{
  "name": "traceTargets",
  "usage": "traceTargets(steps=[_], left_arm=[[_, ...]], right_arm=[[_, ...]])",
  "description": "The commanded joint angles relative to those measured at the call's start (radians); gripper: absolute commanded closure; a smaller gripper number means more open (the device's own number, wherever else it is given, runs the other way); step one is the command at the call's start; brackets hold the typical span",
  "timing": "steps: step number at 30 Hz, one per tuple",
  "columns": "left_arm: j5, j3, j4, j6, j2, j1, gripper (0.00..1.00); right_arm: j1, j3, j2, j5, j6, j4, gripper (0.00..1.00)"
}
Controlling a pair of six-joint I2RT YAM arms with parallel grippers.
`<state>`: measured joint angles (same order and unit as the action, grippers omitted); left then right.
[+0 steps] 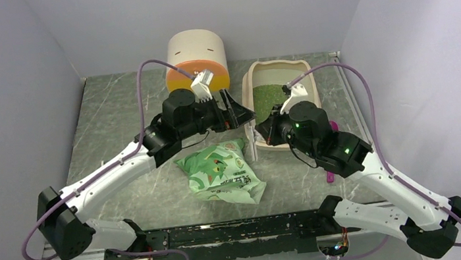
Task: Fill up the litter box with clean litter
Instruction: Pick up the clamp at the center of the board.
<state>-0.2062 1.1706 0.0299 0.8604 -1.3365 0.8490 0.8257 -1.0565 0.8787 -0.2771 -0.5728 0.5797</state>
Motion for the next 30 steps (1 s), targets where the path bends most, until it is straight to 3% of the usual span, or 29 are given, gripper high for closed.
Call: traceTargets(steps=[1, 6, 10, 17, 19, 20, 22, 24, 26, 30], left_arm=[[-0.061, 0.008, -0.080, 0.046, -0.034, -0.003, 0.09], [-0.065, -0.023, -0.131, 0.074, -0.054, -0.003, 0.18], [-0.044, -0.035, -0.136, 0.078, -0.059, -0.002, 0.34], [-0.019, -0.066, -0.161, 0.080, -0.035, -0.002, 0.88], [-0.007, -0.065, -0.150, 0.076, -0.030, -0.003, 0.95], [0.002, -0.065, -0.142, 0.075, -0.024, -0.002, 0.95], [0.030, -0.068, -0.132, 0.070, -0.012, -0.002, 0.95], [0.054, -0.061, -0.108, 0.063, 0.001, -0.002, 0.95], [0.077, -0.056, -0.087, 0.056, 0.008, -0.003, 0.95], [0.109, -0.046, -0.058, 0.053, 0.012, -0.002, 0.95]], right_arm=[[-0.004, 0.007, -0.003, 0.067, 0.036, -0.125, 1.00], [-0.003, 0.030, -0.003, 0.079, 0.019, -0.153, 1.00], [-0.003, 0.040, -0.006, 0.087, 0.017, -0.158, 1.00], [-0.004, 0.064, -0.008, 0.110, 0.000, -0.169, 1.00], [-0.004, 0.065, -0.008, 0.137, 0.001, -0.178, 1.00], [-0.003, 0.065, -0.005, 0.150, 0.000, -0.177, 0.91], [-0.004, 0.060, -0.004, 0.154, -0.021, -0.157, 0.59], [-0.004, 0.061, -0.016, 0.154, -0.041, -0.141, 0.37], [-0.004, 0.067, -0.036, 0.155, -0.062, -0.143, 0.28], [-0.005, 0.070, -0.041, 0.205, -0.070, -0.172, 0.24]])
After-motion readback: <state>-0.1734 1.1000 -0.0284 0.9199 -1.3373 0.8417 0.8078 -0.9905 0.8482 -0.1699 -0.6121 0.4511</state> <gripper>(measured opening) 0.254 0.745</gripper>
